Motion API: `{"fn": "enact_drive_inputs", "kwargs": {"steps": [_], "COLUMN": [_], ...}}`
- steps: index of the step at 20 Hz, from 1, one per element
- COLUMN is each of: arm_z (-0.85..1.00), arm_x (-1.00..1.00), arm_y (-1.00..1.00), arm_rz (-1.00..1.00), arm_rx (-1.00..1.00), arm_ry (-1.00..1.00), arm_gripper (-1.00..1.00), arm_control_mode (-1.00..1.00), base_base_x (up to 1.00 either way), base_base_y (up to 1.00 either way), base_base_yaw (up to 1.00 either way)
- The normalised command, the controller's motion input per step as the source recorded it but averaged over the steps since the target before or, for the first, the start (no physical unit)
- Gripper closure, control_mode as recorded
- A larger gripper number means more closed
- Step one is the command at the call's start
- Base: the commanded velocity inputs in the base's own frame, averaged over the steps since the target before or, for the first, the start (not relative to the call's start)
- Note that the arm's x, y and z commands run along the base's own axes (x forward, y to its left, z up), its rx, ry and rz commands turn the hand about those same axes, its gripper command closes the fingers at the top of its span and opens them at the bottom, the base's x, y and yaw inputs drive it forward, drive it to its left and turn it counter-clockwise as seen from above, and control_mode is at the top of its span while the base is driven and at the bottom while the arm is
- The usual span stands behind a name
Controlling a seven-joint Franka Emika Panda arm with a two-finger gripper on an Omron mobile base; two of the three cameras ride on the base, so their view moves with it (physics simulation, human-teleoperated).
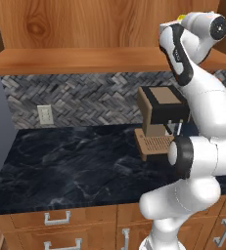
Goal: Open the cabinet directly in front. Then move the liquor and the cup to the dining counter with the candle on it.
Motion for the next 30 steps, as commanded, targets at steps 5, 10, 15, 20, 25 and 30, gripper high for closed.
{"fn": "enact_drive_inputs", "kwargs": {"steps": [5,10,15,20,25,30], "arm_z": [0.1,0.0,-0.15,-0.67,-1.0,-0.83], "arm_x": [-1.0,-1.0,-1.0,-1.0,-0.98,-0.32], "arm_y": [0.81,0.93,0.93,0.66,0.67,0.73], "arm_rz": [0.06,0.1,0.24,0.35,0.34,0.22], "arm_rx": [0.0,0.0,-0.04,-0.04,-0.08,-0.18], "arm_ry": [-0.44,-0.22,0.12,0.28,0.43,0.23], "arm_gripper": [1.0,1.0,1.0,1.0,1.0,1.0], "arm_control_mode": [-1.0,-1.0,-1.0,-1.0,-1.0,-1.0], "base_base_x": [0.0,0.0,0.0,0.0,0.0,0.0], "base_base_y": [0.0,0.0,0.0,0.0,0.0,0.0], "base_base_yaw": [0.0,0.0,0.0,0.0,0.0,0.0]}}
